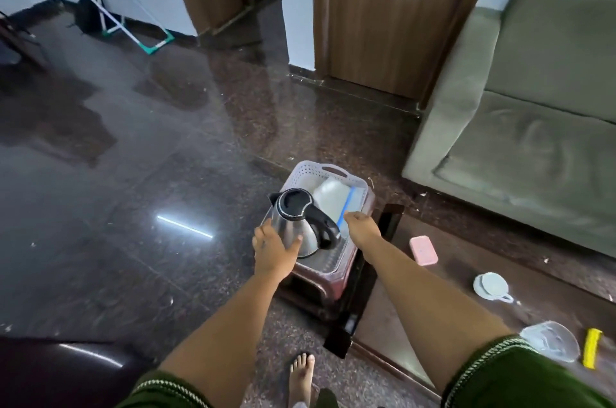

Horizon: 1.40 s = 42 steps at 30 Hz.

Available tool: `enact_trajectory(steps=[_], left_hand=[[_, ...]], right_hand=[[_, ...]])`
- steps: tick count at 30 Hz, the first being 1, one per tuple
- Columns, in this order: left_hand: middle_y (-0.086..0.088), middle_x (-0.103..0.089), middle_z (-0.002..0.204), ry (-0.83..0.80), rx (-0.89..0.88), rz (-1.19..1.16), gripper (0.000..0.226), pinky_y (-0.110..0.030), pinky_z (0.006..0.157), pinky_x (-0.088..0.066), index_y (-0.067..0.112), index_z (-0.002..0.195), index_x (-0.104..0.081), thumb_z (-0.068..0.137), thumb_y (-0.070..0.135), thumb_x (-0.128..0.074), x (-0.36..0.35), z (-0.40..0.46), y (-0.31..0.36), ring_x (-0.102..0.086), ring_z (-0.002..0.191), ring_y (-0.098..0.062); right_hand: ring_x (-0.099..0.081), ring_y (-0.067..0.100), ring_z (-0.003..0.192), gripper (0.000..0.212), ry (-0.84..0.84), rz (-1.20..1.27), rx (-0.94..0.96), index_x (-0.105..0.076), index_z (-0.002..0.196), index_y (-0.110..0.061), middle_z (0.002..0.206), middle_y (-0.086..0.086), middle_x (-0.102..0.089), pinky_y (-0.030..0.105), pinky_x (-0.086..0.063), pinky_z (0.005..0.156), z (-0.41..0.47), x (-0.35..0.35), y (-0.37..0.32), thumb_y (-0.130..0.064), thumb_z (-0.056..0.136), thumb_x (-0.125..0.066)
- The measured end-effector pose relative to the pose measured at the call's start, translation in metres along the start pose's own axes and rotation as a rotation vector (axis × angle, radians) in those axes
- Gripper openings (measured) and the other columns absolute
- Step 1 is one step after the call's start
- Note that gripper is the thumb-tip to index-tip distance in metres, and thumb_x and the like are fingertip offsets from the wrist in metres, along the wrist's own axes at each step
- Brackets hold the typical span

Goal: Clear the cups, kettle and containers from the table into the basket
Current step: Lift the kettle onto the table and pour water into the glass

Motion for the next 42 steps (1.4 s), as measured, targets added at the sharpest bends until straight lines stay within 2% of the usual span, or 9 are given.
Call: enact_trajectory(steps=[4,9,17,24,29,32,36,38,42], left_hand=[[-0.015,-0.019,0.157,-0.177,0.049,-0.022,0.094,-0.041,0.116,-0.024,0.003,0.152,-0.012,0.086,0.047,-0.063,-0.002,0.032,-0.009,-0.017,0.147,-0.031],[-0.012,-0.047,0.143,-0.226,0.05,-0.144,0.075,-0.036,0.111,-0.035,0.007,0.143,-0.033,0.083,0.03,-0.072,-0.008,0.067,-0.006,-0.042,0.135,-0.026],[-0.007,-0.045,0.143,-0.278,0.105,-0.103,0.091,-0.045,0.11,-0.04,0.013,0.142,-0.034,0.067,0.029,-0.083,-0.025,0.095,-0.017,-0.044,0.133,-0.028],[-0.011,-0.047,0.136,-0.124,0.186,-0.118,0.099,-0.045,0.106,-0.043,0.01,0.133,-0.039,0.053,0.031,-0.093,-0.024,0.1,-0.016,-0.048,0.128,-0.031],[-0.009,-0.041,0.136,-0.018,0.033,-0.161,0.112,-0.049,0.107,-0.038,0.012,0.132,-0.038,0.041,0.045,-0.094,-0.009,0.088,-0.005,-0.033,0.133,-0.03],[-0.004,-0.036,0.134,-0.025,-0.057,-0.19,0.128,-0.051,0.102,-0.044,0.018,0.136,-0.034,0.03,0.064,-0.088,-0.001,0.079,0.008,-0.034,0.13,-0.025],[0.009,-0.052,0.12,-0.104,-0.109,-0.4,0.122,-0.033,0.092,-0.049,0.026,0.125,-0.043,0.02,0.07,-0.086,-0.006,0.059,0.041,-0.052,0.119,-0.015],[0.014,-0.06,0.111,-0.156,-0.154,-0.427,0.109,-0.03,0.086,-0.051,0.032,0.113,-0.047,0.019,0.074,-0.085,-0.016,0.044,0.064,-0.06,0.108,-0.013],[0.021,-0.062,0.104,-0.248,-0.314,-0.404,0.099,-0.019,0.074,-0.048,0.04,0.105,-0.046,0.022,0.073,-0.085,-0.044,0.001,0.114,-0.061,0.097,-0.001]], right_hand=[[-0.061,0.025,0.1,0.054,0.035,0.029,-0.047,-0.048,0.139,-0.02,0.137,0.007,-0.053,0.022,-0.043,0.073,0.018,-0.014,0.0,-0.005,0.088,-0.042],[-0.053,0.022,0.12,0.071,-0.11,-0.2,0.007,-0.045,0.14,-0.019,0.138,0.003,-0.052,0.021,-0.04,0.083,0.034,-0.035,0.0,-0.007,0.074,-0.068],[-0.062,0.033,0.093,0.024,-0.02,-0.391,0.104,-0.059,0.107,-0.011,0.099,0.016,-0.063,0.038,-0.055,0.08,0.044,-0.058,-0.003,-0.01,0.083,-0.062],[-0.054,0.023,0.079,0.018,0.0,-0.363,0.168,-0.06,0.104,-0.013,0.088,0.006,-0.056,0.025,-0.041,0.066,0.033,-0.062,-0.021,-0.012,0.086,-0.06],[-0.057,0.026,0.078,0.011,0.019,-0.221,0.171,-0.058,0.096,-0.012,0.086,0.009,-0.057,0.032,-0.048,0.065,0.01,-0.043,-0.032,-0.013,0.085,-0.059],[-0.061,0.03,0.088,0.019,0.038,-0.143,0.205,-0.059,0.102,-0.009,0.094,0.013,-0.062,0.039,-0.053,0.076,-0.01,-0.023,-0.038,-0.015,0.083,-0.062],[-0.062,0.03,0.097,0.023,0.134,-0.044,0.242,-0.063,0.1,-0.012,0.099,0.012,-0.065,0.039,-0.051,0.082,-0.044,0.015,-0.042,-0.022,0.081,-0.069],[-0.061,0.027,0.087,0.015,0.207,0.009,0.22,-0.064,0.081,-0.019,0.081,0.004,-0.064,0.036,-0.049,0.077,-0.062,0.043,-0.032,-0.03,0.076,-0.074],[-0.057,0.019,0.065,0.042,0.267,0.21,0.151,-0.051,0.051,-0.022,0.052,-0.004,-0.055,0.036,-0.048,0.07,-0.098,0.1,0.008,-0.05,0.069,-0.076]])
Point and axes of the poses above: each hand's wrist, its own z-axis towards the middle knuckle, its own x-axis out of the back of the hand, y = z × x, the point moved 2 cm from there along z, towards the middle knuckle
